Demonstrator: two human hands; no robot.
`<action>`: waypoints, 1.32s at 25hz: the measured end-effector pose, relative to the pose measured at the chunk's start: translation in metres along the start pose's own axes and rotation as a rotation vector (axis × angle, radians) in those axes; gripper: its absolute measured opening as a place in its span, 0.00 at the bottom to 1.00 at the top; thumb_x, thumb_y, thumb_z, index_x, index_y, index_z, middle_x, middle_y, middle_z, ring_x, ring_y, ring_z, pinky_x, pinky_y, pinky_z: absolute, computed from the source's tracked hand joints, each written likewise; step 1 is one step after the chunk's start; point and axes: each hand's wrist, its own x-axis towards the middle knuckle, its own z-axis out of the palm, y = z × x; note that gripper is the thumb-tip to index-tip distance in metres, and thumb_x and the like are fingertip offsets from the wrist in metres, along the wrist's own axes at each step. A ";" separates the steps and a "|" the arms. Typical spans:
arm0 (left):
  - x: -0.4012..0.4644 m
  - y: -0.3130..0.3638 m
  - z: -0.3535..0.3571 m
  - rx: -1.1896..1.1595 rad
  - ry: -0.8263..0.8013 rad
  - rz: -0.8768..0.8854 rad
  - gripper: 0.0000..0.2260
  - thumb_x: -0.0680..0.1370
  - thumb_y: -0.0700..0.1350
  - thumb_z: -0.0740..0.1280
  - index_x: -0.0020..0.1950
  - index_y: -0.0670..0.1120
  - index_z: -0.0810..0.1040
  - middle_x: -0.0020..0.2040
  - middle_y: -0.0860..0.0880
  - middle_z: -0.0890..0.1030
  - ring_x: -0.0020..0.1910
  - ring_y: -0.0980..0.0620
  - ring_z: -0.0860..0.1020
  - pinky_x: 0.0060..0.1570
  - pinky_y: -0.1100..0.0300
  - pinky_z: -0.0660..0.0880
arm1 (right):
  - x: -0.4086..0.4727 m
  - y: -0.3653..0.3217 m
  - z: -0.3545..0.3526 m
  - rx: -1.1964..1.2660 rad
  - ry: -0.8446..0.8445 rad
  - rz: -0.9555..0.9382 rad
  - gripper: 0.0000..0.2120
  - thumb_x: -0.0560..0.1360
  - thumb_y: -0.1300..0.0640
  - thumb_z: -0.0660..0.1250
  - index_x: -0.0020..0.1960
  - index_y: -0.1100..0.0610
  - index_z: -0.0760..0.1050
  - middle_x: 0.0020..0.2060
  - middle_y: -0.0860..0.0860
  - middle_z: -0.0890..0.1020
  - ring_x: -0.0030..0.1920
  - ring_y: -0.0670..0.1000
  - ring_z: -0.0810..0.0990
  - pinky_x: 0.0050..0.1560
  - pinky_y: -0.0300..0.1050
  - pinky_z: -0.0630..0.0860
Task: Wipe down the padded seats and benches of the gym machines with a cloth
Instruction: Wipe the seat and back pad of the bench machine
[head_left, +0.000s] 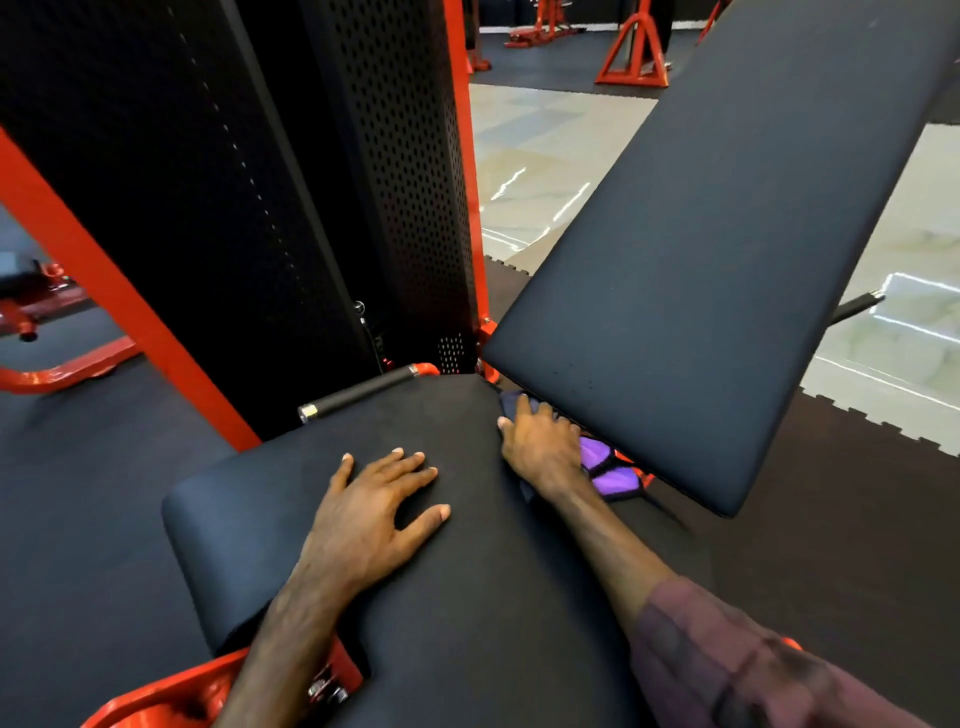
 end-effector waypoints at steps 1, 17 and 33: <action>0.002 -0.004 -0.001 0.009 0.009 -0.017 0.36 0.76 0.77 0.48 0.78 0.63 0.71 0.81 0.63 0.65 0.82 0.63 0.55 0.83 0.41 0.45 | -0.006 0.012 0.000 0.000 -0.001 -0.063 0.27 0.86 0.42 0.55 0.80 0.55 0.62 0.72 0.61 0.73 0.68 0.66 0.76 0.66 0.60 0.72; -0.013 -0.078 -0.037 0.048 -0.024 -0.181 0.37 0.76 0.79 0.47 0.81 0.65 0.65 0.83 0.64 0.60 0.83 0.64 0.52 0.84 0.45 0.47 | 0.120 -0.097 0.000 0.082 -0.119 -0.294 0.24 0.85 0.41 0.54 0.70 0.55 0.75 0.68 0.62 0.78 0.66 0.67 0.77 0.65 0.59 0.73; -0.028 -0.102 -0.037 -0.023 0.043 -0.187 0.32 0.78 0.75 0.54 0.81 0.66 0.65 0.82 0.66 0.60 0.82 0.66 0.51 0.83 0.51 0.44 | 0.129 -0.145 -0.008 -0.045 -0.334 -0.602 0.23 0.83 0.31 0.49 0.67 0.39 0.75 0.71 0.46 0.76 0.73 0.57 0.73 0.70 0.68 0.65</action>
